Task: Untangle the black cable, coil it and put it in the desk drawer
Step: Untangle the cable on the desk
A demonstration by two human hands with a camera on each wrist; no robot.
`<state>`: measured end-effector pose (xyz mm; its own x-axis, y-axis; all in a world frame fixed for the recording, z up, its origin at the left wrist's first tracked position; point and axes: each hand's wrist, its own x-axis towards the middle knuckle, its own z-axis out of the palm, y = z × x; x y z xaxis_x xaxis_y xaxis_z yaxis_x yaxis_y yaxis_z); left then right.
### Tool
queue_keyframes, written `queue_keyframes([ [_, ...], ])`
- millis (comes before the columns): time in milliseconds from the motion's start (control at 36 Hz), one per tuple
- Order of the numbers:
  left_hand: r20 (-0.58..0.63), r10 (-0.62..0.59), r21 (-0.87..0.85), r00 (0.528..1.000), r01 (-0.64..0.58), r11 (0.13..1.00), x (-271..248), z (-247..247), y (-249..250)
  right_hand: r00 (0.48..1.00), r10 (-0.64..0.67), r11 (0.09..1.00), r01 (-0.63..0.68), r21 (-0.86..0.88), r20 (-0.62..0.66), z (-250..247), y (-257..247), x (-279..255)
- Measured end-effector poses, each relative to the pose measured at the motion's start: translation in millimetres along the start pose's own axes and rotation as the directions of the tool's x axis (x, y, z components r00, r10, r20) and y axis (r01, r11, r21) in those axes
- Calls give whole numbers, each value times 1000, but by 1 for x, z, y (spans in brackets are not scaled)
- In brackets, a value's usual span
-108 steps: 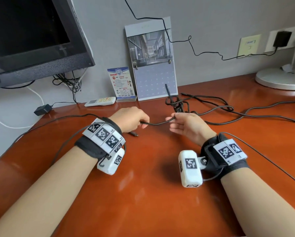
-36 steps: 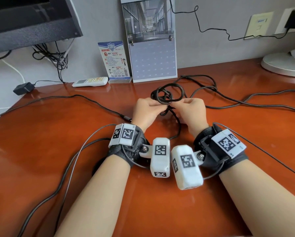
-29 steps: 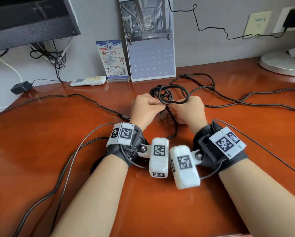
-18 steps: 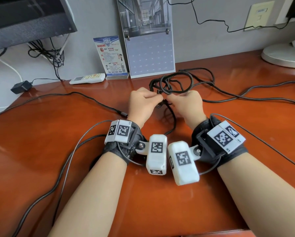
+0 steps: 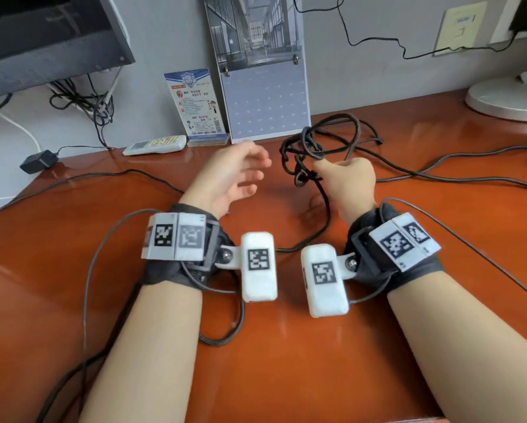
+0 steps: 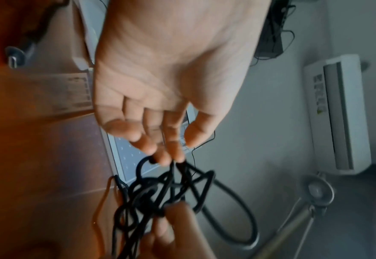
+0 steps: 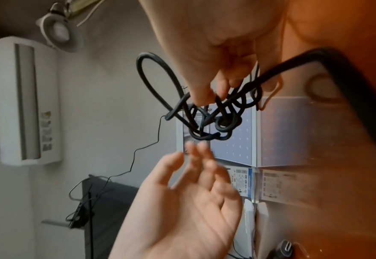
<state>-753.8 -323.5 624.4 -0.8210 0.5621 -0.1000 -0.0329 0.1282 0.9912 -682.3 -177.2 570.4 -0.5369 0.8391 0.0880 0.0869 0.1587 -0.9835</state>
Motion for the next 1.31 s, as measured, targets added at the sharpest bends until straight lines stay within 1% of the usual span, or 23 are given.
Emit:
queue_keyframes([
  [56, 17, -25, 111, 1000, 23, 994, 0, 9, -1, 999, -48, 999, 48, 9, 7, 2, -5, -5],
  [111, -4, -36, 149, 999, 36, 988, 0, 16, -2, 995, -95, 995, 95, 9, 20, 2, -6, -8],
  [194, -44, -2, 183, 999, 10, 983, -3, 26, -5, 991, -127, 992, 127, -8, 53, 1, -8, -11],
  [278, -94, 65, 209, 993, -44, 977, -4, 34, -9, 987, -143, 989, 145, -20, 74, 1, -8, -13],
  [444, -128, 123, 183, 984, -99, 978, -5, 35, -10, 978, -144, 986, 154, -64, 150, 0, -12, -20],
  [556, -149, 169, 268, 974, -125, 955, -5, 35, -9, 969, -128, 990, 136, -26, 210, 1, -10, -22],
  [639, -169, 197, 316, 966, -136, 939, -6, 36, -6, 973, -85, 996, 86, 3, 215, 3, -10, -20],
  [694, -175, 198, 321, 964, -134, 938, -5, 37, -6, 975, -87, 996, 86, 11, 205, 2, -11, -17],
  [722, -177, 188, 311, 966, -126, 942, -5, 36, -4, 975, -94, 995, 95, 2, 200, 0, -11, -17],
  [778, -171, 114, 240, 979, -71, 968, -6, 34, 0, 976, -102, 994, 107, -18, 191, -1, -12, -16],
  [833, -126, -18, 25, 992, 22, 999, -6, 30, 3, 978, -112, 992, 121, -39, 175, -1, -12, -15],
  [861, -74, -102, -130, 992, 92, 987, -7, 28, 5, 978, -121, 990, 132, -55, 171, -1, -12, -16],
  [889, -11, -176, -283, 984, 165, 945, -8, 26, 6, 975, -141, 986, 154, -67, 170, -1, -11, -16],
  [917, 46, -228, -403, 973, 227, 887, -9, 25, 6, 971, -163, 980, 179, -81, 172, -1, -11, -16],
  [944, 79, -257, -458, 963, 264, 849, -10, 24, 7, 967, -188, 974, 207, -97, 172, -2, -10, -17],
  [972, 91, -267, -465, 959, 278, 841, -10, 23, 8, 963, -211, 967, 230, -106, 166, -4, -10, -17],
  [1028, 112, -265, -403, 958, 288, 869, -8, 20, 10, 958, -246, 955, 266, -130, 150, -7, -8, -17],
  [1083, 133, -268, -272, 954, 295, 916, -7, 15, 13, 959, -249, 955, 266, -130, 134, -10, -7, -15],
  [1139, 122, -270, -91, 955, 282, 955, -8, 9, 15, 967, -214, 971, 226, -75, 135, -11, -7, -13],
  [1194, 106, -252, 65, 962, 246, 967, -9, 4, 17, 966, -214, 973, 224, -57, 142, -12, -7, -12],
  [1222, 95, -239, 82, 966, 232, 969, -9, 1, 18, 966, -211, 974, 222, -56, 146, -11, -8, -12],
  [1250, 89, -218, 53, 972, 214, 975, -9, -1, 19, 969, -203, 976, 212, -50, 144, -10, -9, -13],
  [1305, 100, -161, -96, 982, 170, 981, -8, -5, 20, 976, -168, 984, 173, -29, 139, -8, -10, -13],
])
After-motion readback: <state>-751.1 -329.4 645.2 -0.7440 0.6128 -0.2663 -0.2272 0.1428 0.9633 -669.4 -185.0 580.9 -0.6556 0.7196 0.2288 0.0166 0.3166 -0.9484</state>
